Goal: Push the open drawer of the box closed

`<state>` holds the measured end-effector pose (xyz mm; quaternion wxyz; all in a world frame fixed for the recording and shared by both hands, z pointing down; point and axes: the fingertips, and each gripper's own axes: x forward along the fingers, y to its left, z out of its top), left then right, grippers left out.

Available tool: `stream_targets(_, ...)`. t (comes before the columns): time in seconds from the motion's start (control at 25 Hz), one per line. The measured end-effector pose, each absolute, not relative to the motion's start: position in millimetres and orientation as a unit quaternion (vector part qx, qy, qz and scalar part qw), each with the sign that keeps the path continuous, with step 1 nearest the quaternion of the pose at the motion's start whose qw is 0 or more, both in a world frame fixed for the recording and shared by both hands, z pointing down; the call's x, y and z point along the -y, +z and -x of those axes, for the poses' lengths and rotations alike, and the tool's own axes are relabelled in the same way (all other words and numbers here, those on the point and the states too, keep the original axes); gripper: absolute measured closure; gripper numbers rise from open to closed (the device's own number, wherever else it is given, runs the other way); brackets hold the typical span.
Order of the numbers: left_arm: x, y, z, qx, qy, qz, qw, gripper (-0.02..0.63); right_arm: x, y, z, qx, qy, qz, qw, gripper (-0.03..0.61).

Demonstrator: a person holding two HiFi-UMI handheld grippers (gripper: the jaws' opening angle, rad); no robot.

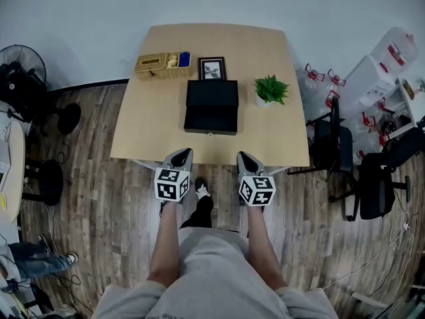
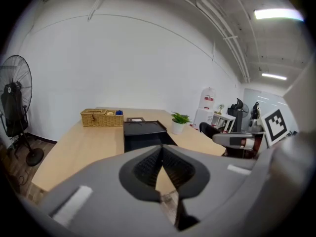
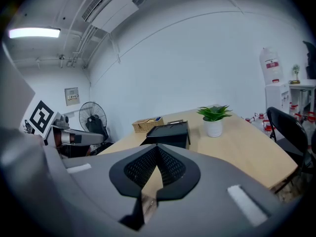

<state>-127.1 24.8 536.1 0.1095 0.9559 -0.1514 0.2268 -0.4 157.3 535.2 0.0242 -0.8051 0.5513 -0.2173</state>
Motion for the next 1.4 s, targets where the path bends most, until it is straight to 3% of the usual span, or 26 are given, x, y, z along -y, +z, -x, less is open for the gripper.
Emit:
stream_targets(0.56,125.5,543.6,23.0,0.144,0.237,-0.951,0.134,0.561,-1.3,537.7,-97.3,-0.571,-0.247,0.783,0.016,0.577)
stream_targets(0.84,157.2,548.0,4.8,0.156,0.241,-0.947,0.145,0.561,51.1,530.1,-121.4,-0.605,-0.242,0.759,0.001,0.577)
stream_targets(1.4,140.5,555.1,20.8,0.275,0.227,-0.917,0.179,0.561,105.7,564.4,-161.9,-0.728,-0.246,0.619,-0.162,0.577)
